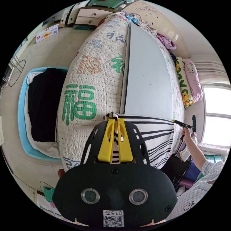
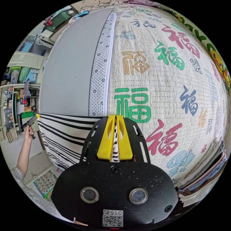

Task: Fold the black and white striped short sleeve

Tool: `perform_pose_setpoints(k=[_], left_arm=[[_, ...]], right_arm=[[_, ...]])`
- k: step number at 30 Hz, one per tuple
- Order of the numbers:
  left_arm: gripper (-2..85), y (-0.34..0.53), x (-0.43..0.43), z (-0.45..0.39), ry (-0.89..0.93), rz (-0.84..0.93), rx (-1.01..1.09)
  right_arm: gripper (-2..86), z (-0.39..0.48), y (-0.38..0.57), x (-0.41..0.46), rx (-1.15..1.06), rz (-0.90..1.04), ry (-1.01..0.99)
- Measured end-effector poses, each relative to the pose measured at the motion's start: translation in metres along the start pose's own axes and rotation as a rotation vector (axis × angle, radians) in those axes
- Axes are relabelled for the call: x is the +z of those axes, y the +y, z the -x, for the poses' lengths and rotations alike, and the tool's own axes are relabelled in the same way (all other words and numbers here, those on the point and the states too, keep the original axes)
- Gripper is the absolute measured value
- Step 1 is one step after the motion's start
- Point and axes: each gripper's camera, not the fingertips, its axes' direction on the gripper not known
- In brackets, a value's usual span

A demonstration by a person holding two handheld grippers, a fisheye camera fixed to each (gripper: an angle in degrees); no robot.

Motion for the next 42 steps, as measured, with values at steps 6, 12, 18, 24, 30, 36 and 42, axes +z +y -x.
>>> perform_pose_setpoints(k=[6,12,18,24,30,36,42], left_arm=[[4.5,-0.001,-0.012,-0.027,-0.108,-0.034,0.005],[5.6,-0.008,-0.014,-0.125,-0.253,0.039,0.354],[7.8,-0.015,0.087,-0.285,-0.099,0.256,0.771],[11.3,-0.029,0.185,-0.420,-0.045,0.335,0.975],[10.3,-0.048,0.263,-0.481,-0.146,0.472,0.977],[1.7,-0.043,0.291,-0.487,-0.238,0.562,1.014],[0.1,-0.048,0.276,-0.497,-0.206,0.528,1.030]], right_arm=[[-0.2,-0.026,0.074,-0.058,-0.007,-0.189,-0.089],[0.1,-0.053,0.220,-0.083,-0.087,-0.207,-0.247],[7.9,-0.073,0.324,-0.034,0.094,-0.118,-0.171],[11.9,-0.111,0.362,0.011,0.191,-0.107,-0.302],[10.0,-0.132,0.375,0.046,0.194,-0.077,-0.314],[2.6,-0.151,0.393,0.063,0.170,-0.098,-0.333],[0.5,-0.199,0.428,0.051,0.185,-0.185,-0.393]])
